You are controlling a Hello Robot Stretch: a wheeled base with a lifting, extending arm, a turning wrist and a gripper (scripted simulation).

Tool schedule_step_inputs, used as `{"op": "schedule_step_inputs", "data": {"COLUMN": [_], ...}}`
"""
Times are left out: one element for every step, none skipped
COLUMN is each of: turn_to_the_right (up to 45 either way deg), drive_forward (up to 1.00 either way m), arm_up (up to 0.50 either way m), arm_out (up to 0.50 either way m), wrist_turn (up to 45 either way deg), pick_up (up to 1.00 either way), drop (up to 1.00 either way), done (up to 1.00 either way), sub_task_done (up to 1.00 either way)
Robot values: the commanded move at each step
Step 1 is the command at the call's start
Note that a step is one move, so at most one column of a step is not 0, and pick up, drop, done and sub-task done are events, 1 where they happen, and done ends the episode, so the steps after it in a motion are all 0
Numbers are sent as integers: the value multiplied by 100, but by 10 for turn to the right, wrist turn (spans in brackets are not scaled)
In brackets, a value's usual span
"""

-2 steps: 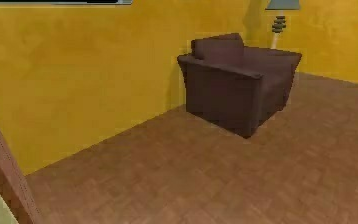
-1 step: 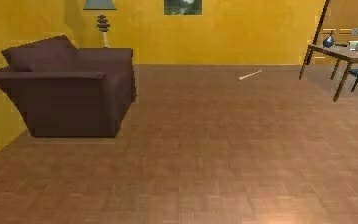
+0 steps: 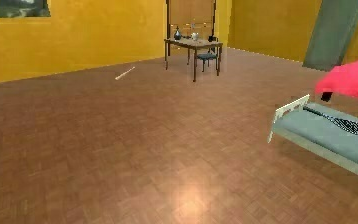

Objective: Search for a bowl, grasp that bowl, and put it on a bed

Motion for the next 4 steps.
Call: {"op": "schedule_step_inputs", "data": {"turn_to_the_right": [0,0,0,0], "drive_forward": [100,100,100,80], "arm_up": [0,0,0,0], "arm_out": [0,0,0,0], "wrist_turn": [0,0,0,0], "pick_up": [0,0,0,0], "drop": [0,0,0,0], "done": [0,0,0,0], "sub_task_done": [0,0,0,0]}}
